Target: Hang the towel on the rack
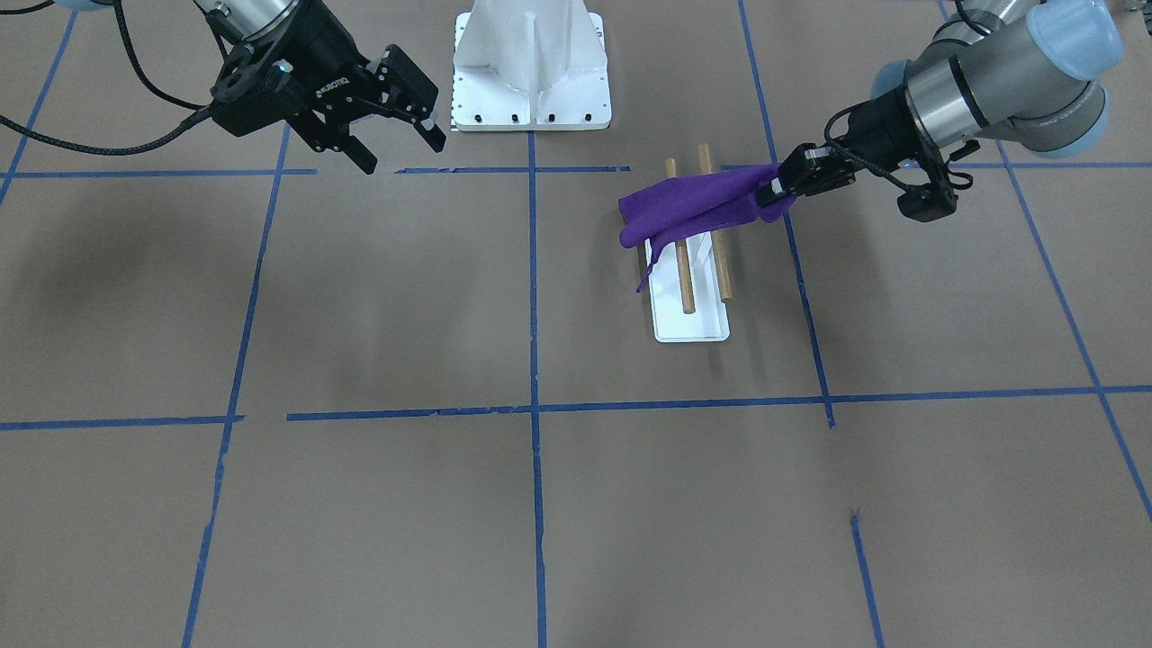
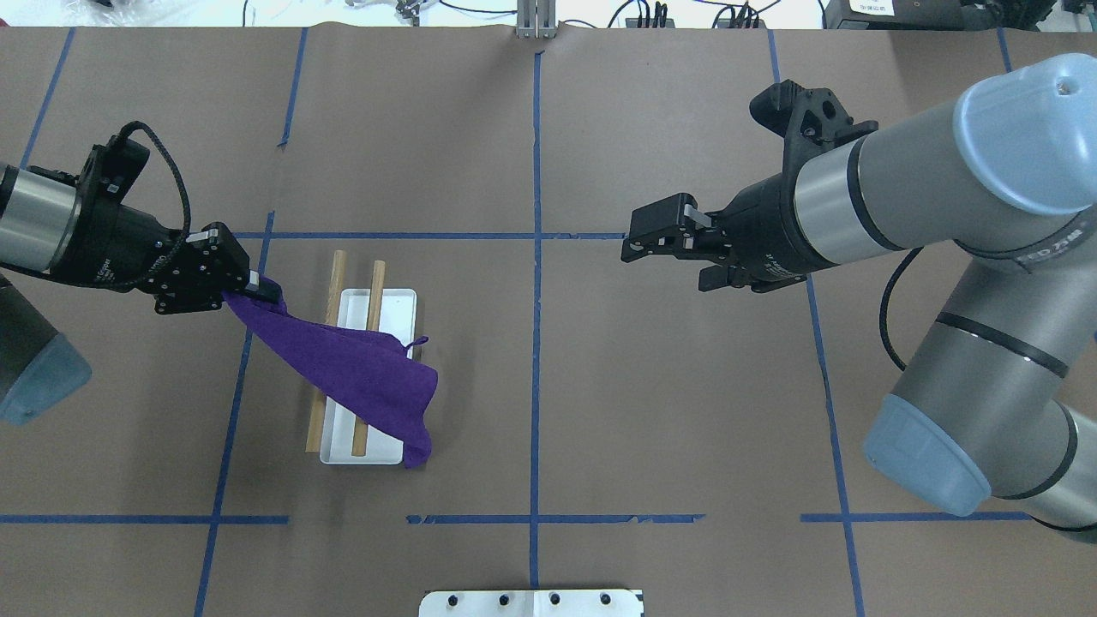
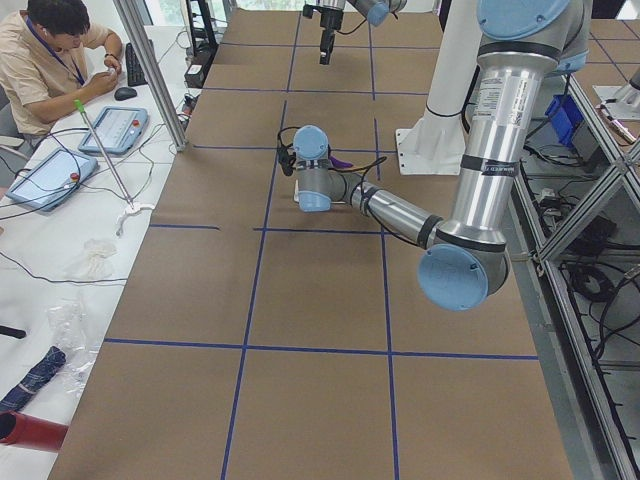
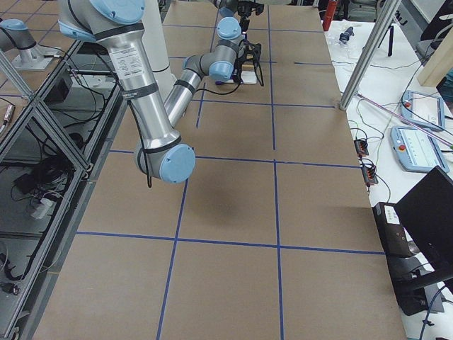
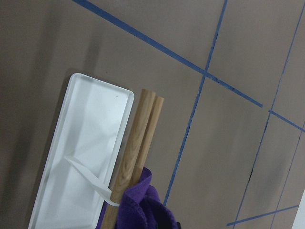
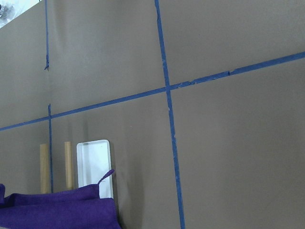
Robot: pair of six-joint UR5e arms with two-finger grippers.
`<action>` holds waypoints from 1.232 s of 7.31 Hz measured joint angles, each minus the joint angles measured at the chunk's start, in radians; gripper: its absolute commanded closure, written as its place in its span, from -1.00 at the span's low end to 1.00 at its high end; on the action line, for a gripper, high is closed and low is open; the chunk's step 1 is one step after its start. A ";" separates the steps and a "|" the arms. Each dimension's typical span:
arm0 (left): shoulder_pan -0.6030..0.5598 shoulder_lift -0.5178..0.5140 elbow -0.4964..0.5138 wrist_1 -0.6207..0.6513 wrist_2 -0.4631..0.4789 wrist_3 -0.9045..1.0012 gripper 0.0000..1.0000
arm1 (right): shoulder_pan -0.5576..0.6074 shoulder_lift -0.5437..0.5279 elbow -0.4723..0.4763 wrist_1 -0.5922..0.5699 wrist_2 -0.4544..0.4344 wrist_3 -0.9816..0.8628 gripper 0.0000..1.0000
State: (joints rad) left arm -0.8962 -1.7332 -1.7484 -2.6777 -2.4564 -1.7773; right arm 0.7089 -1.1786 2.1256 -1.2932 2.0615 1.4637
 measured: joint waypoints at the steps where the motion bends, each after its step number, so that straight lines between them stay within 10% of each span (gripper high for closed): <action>1: -0.009 0.025 0.025 -0.004 0.003 0.028 -0.75 | 0.005 -0.019 0.003 0.000 -0.016 0.001 -1.00; 5: -0.049 0.180 0.068 -0.008 0.082 0.204 -1.00 | 0.095 -0.126 -0.040 -0.010 -0.041 -0.092 -1.00; 9: -0.284 0.317 0.161 0.010 0.131 0.970 -1.00 | 0.341 -0.373 -0.150 -0.016 0.069 -0.668 -1.00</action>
State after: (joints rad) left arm -1.1798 -1.4162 -1.5873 -2.6673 -2.3252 -0.8073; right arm 1.0495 -1.5516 1.9755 -1.3095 2.1307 0.7961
